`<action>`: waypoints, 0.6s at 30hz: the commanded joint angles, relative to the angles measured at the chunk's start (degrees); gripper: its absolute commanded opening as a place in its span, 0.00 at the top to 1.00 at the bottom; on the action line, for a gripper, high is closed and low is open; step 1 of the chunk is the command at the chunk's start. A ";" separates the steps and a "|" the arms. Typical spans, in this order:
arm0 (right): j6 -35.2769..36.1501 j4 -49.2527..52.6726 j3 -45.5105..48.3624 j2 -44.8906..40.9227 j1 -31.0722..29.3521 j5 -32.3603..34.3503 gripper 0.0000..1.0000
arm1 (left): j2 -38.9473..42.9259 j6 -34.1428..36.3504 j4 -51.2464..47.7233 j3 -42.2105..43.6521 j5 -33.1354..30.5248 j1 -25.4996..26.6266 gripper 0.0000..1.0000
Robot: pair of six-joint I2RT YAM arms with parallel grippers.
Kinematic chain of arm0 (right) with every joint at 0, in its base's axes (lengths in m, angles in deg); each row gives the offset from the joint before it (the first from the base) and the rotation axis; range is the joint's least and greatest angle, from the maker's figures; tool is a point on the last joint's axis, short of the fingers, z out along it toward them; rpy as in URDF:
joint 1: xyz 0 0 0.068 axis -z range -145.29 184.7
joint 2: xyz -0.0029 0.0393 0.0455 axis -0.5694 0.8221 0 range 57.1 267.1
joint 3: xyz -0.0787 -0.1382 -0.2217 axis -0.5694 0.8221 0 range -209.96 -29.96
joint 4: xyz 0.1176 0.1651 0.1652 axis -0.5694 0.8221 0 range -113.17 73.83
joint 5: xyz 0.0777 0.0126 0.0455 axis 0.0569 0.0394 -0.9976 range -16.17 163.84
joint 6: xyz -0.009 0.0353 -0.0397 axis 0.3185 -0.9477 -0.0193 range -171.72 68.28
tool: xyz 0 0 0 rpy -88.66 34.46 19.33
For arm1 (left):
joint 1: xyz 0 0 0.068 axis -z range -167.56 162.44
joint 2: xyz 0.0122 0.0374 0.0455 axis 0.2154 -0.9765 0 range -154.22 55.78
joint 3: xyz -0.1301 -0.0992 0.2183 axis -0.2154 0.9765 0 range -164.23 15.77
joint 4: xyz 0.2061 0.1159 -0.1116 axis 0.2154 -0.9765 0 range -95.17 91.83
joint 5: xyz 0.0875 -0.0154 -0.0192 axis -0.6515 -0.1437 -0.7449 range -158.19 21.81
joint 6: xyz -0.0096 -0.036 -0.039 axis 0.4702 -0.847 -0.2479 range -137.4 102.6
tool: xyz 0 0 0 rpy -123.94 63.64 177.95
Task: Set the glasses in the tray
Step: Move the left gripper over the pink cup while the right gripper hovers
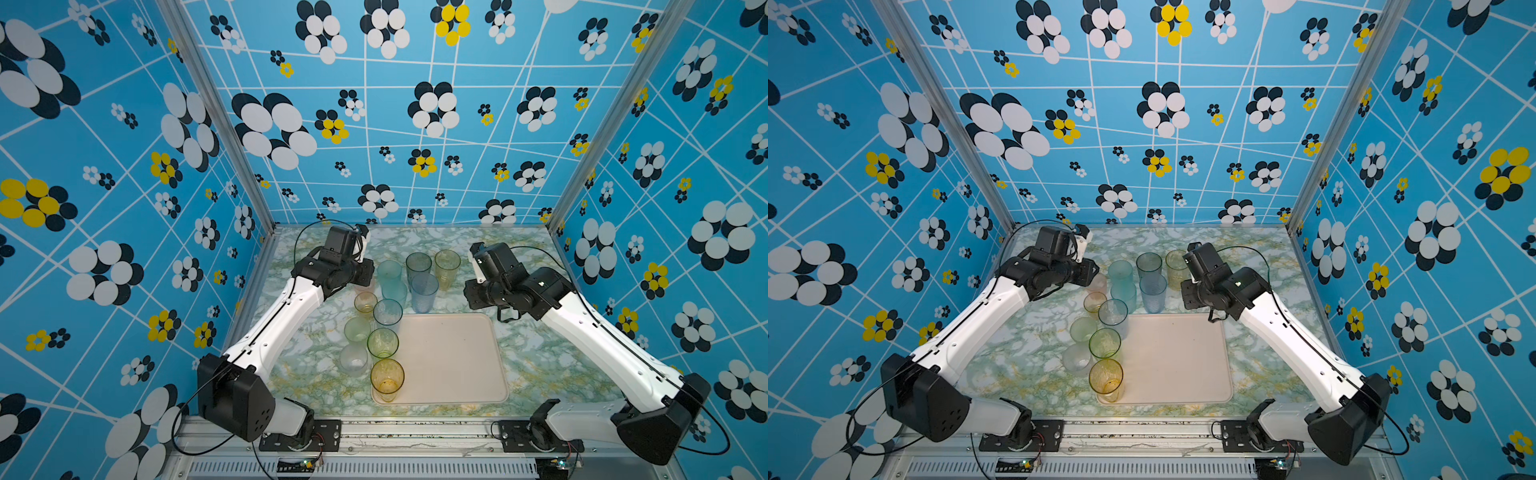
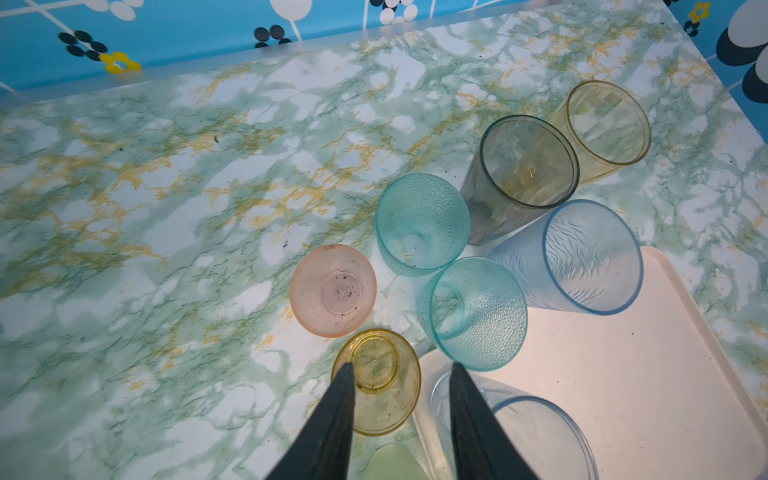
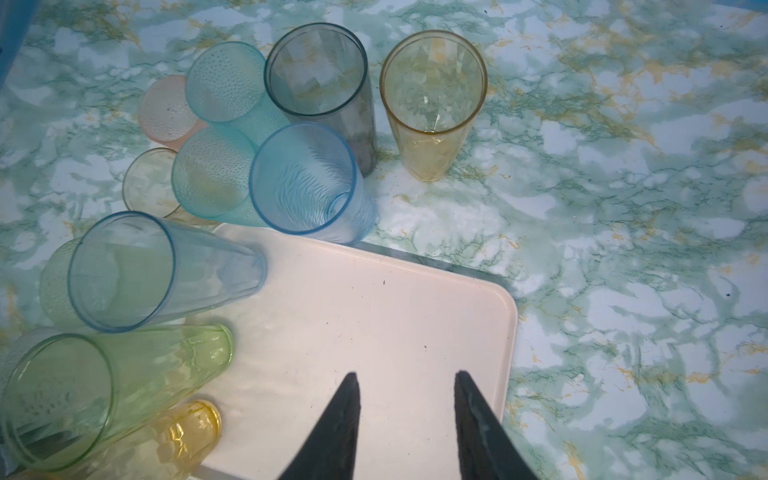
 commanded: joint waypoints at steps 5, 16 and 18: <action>2.23 -3.55 -0.87 5.01 3.42 -5.00 0.60 | -8.99 3.42 -2.87 -11.38 2.56 3.47 0.62; 3.91 -4.58 -1.54 7.60 6.97 -7.52 0.60 | -9.43 3.10 -6.41 -11.61 -3.95 -1.03 0.66; 4.00 -4.81 -1.57 7.94 7.16 -8.01 0.60 | -8.72 2.67 -6.62 -10.29 -4.08 -2.66 0.67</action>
